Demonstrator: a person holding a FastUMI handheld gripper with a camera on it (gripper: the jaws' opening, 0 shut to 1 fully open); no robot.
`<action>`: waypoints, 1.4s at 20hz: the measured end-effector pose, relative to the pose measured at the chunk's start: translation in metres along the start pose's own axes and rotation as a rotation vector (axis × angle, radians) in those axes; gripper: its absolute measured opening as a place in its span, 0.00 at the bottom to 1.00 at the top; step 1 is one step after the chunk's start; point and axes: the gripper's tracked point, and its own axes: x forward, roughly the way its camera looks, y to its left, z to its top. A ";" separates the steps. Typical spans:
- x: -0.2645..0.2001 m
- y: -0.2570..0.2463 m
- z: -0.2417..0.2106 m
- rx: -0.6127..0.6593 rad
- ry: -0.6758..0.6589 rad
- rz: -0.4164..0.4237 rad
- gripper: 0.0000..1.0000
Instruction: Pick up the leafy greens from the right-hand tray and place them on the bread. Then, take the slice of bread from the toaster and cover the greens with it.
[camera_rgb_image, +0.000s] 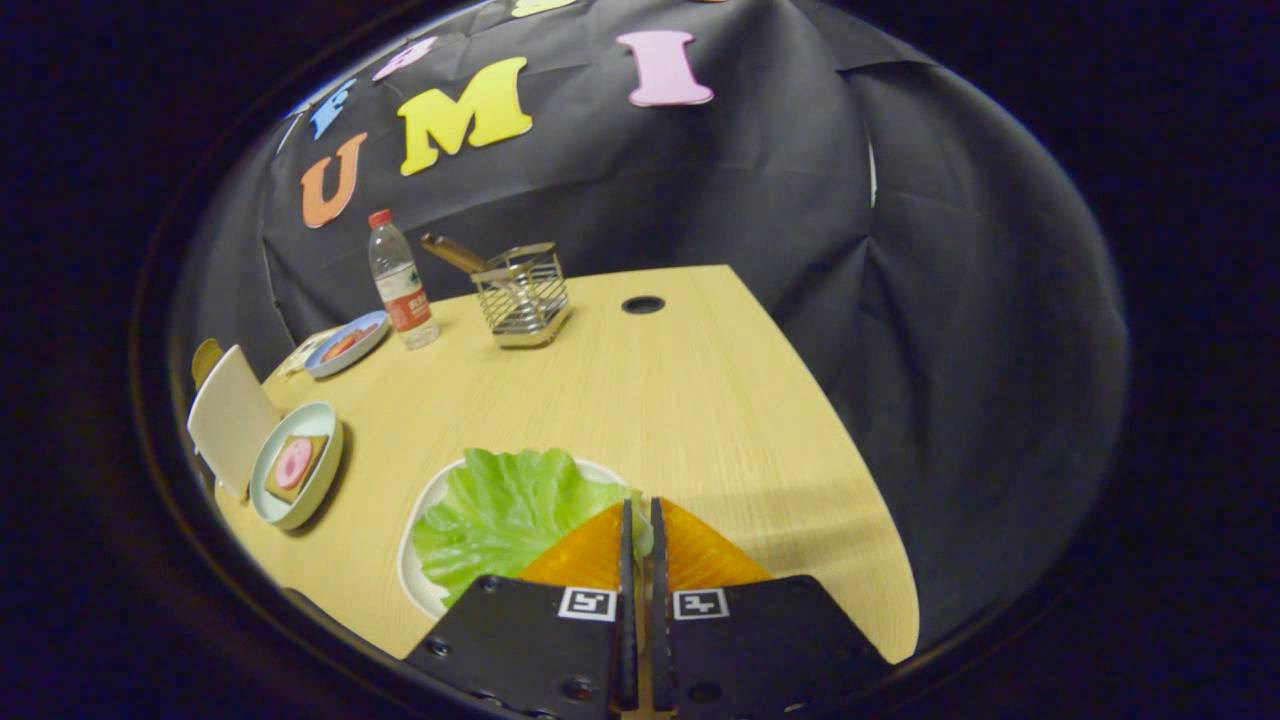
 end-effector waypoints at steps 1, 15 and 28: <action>-0.001 0.000 0.002 -0.005 0.002 -0.002 0.06; -0.102 0.047 0.071 0.028 -0.123 -0.046 0.00; -0.154 0.262 0.117 -0.032 -0.191 0.026 0.00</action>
